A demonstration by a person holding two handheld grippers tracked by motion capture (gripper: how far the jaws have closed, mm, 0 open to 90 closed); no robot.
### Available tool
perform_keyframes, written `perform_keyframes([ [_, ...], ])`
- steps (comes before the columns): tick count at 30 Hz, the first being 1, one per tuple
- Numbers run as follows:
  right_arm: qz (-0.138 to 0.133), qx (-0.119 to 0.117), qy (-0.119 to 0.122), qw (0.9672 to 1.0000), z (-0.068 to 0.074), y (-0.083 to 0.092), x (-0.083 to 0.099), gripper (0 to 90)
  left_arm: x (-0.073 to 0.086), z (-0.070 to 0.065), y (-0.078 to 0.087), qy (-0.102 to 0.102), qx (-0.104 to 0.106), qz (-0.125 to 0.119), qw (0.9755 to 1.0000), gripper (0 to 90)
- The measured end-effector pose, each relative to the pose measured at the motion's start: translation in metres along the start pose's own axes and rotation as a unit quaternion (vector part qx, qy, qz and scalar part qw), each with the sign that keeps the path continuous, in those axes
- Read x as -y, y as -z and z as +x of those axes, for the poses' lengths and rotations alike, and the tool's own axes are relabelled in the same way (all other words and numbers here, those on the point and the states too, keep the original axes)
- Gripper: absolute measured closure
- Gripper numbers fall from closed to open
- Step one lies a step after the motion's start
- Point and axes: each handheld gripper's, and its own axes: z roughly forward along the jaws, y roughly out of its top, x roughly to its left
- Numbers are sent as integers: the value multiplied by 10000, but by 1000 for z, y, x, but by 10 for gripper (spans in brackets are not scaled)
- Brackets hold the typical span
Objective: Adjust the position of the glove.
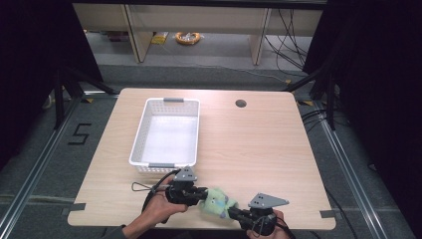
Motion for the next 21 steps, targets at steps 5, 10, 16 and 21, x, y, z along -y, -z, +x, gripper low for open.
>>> perform_keyframes([
  [5, 142, 30, -104, 9998, -8, -4, 6, 853, 6, 8, -4, 99, 25, 49, 9999, 799],
  [10, 194, 62, -135, 9997, -11, -4, 6, 848, 11, 7, -4, 200, 5, 88, 9998, 792],
  [16, 222, 81, -63, 9997, -16, -8, 0, 840, 14, 9, 0, 260, -30, 58, 9996, 787],
  [21, 285, 90, -168, 9994, -19, -10, -5, 808, 20, 9, 4, 302, -67, 88, 9995, 772],
])
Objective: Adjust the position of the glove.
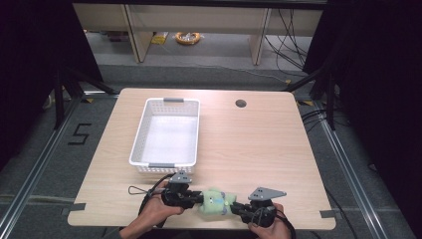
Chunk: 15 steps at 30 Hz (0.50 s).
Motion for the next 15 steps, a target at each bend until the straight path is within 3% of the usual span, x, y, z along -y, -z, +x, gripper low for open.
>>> perform_keyframes([
  [2, 50, -29, -28, 10000, 0, 0, -1, 733, 3, 1, 3, 148, 58, -25, 9999, 740],
  [3, -31, 140, 58, 9999, -3, 0, -2, 676, 4, 1, 6, 173, 81, -33, 9998, 714],
  [4, -17, 160, 78, 9998, -4, 1, -3, 645, 5, 1, 9, 218, 45, -91, 9997, 690],
  [8, -175, 248, -59, 9995, -5, 8, -8, 579, 6, 1, 21, 463, -50, -284, 9985, 588],
  [9, -244, 283, 9, 9993, -7, 8, -9, 558, 6, 1, 24, 475, -3, -334, 9983, 578],
  [10, -246, 243, -227, 9991, -4, 9, -11, 542, 6, -1, 25, 510, -1, -382, 9980, 561],
  [12, -254, 312, -63, 9992, -8, 7, -14, 515, 4, -5, 24, 639, -14, -344, 9974, 499],
  [13, -226, 275, -136, 9993, -8, 4, -15, 493, 3, -6, 21, 729, 33, -357, 9967, 461],
  [15, -83, 233, -185, 9995, -8, -1, -16, 463, 2, -9, 16, 705, 32, -315, 9970, 437],
])
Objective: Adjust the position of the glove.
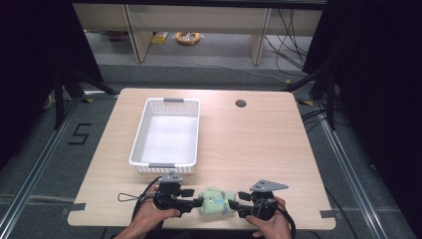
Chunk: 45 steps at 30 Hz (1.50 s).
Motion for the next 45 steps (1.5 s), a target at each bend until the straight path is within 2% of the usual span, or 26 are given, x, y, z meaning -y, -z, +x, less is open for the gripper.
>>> perform_keyframes([
  [1, 57, -7, 21, 10000, 0, -2, 0, 449, 0, -1, -3, -41, 4, 43, 10000, 428],
  [2, 138, 12, -72, 9999, 2, -4, 0, 435, -1, -3, -6, -16, 14, 77, 10000, 418],
  [4, 201, -62, 10, 9998, 0, -8, 0, 422, -1, -6, -10, 55, -43, 128, 9999, 387],
  [5, 284, -41, 16, 9996, 0, -10, 0, 421, -1, -5, -13, 110, 56, 157, 9998, 379],
  [7, 353, -76, -1, 9993, -1, -14, 0, 425, 2, -6, -17, 185, -113, 188, 9996, 378],
  [9, 434, -21, -78, 9990, -2, -16, 1, 433, 4, -1, -20, 278, 52, 261, 9993, 386],
  [10, 513, -108, -86, 9986, -3, -18, 2, 439, 5, 0, -21, 387, 86, 266, 9989, 401],
  [13, 502, -172, -91, 9985, -4, -22, 3, 468, 5, 1, -22, 348, 125, 242, 9990, 450],
  [14, 475, -104, -97, 9988, -4, -22, 3, 475, 6, 0, -22, 339, 109, 246, 9991, 457],
  [16, 517, -190, -30, 9985, -5, -22, 3, 496, 7, 0, -24, 392, 91, 294, 9988, 470],
  [17, 487, -130, -31, 9987, -4, -21, 4, 508, 8, 2, -25, 489, 223, 281, 9982, 475],
  [20, 500, -230, -48, 9985, -4, -23, 4, 530, 9, 5, -27, 552, 267, 276, 9977, 490],
  [22, 451, -268, 0, 9986, -5, -23, 5, 549, 10, 6, -28, 582, 353, 289, 9973, 503],
  [24, 444, -261, 8, 9987, -5, -23, 5, 567, 11, 6, -28, 601, 275, 292, 9974, 521],
  [26, 421, -322, 2, 9986, -6, -23, 5, 584, 11, 6, -29, 565, 378, 285, 9973, 543],
  [28, 407, -384, 3, 9984, -7, -24, 6, 602, 12, 7, -30, 633, 426, 242, 9968, 555],
  [29, 403, -394, -22, 9984, -7, -24, 6, 609, 13, 8, -30, 681, 457, 232, 9964, 561],
  [30, 453, -298, -67, 9985, -7, -24, 6, 618, 14, 8, -31, 749, 449, 193, 9960, 568],
  [35, 433, -397, -51, 9983, -8, -24, 6, 651, 16, 9, -31, 706, 498, 145, 9962, 620],
  [36, 483, -405, -163, 9979, -6, -23, 6, 656, 16, 8, -31, 716, 498, 118, 9961, 636],
  [37, 455, -448, -123, 9979, -6, -24, 6, 661, 16, 8, -31, 711, 515, 86, 9961, 656],
  [40, 409, -377, -32, 9984, -7, -24, 7, 673, 16, 6, -30, 574, 487, 55, 9972, 694],
  [42, 382, -333, -43, 9987, -7, -23, 7, 685, 16, 5, -29, 590, 465, 17, 9972, 706],
  [43, 340, -422, -31, 9985, -7, -23, 7, 691, 16, 4, -29, 574, 461, 7, 9973, 710],
  [44, 365, -357, -10, 9987, -6, -22, 7, 697, 16, 4, -29, 589, 437, 4, 9973, 711],
  [45, 353, -322, 11, 9989, -5, -21, 7, 702, 16, 6, -28, 584, 529, 26, 9969, 713],
])
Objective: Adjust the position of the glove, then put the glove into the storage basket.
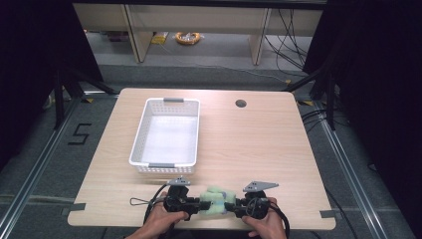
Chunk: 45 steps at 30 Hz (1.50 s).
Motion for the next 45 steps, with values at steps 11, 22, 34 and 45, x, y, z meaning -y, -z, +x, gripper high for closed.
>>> perform_keyframes([
  [11, -171, -140, 33, 9998, 5, 4, -1, 716, -4, -7, 6, -163, -30, -75, 9998, 723],
  [22, -196, -291, 249, 9991, 18, 7, -10, 716, -2, -11, 22, -370, -104, -169, 9991, 723],
  [34, -255, -201, 332, 9989, 25, 8, -28, 716, -16, -12, 37, -501, -175, -290, 9982, 721],
  [45, -417, -445, 310, 9977, 34, 13, -55, 716, -39, -12, 66, -456, -157, -317, 9983, 720],
])
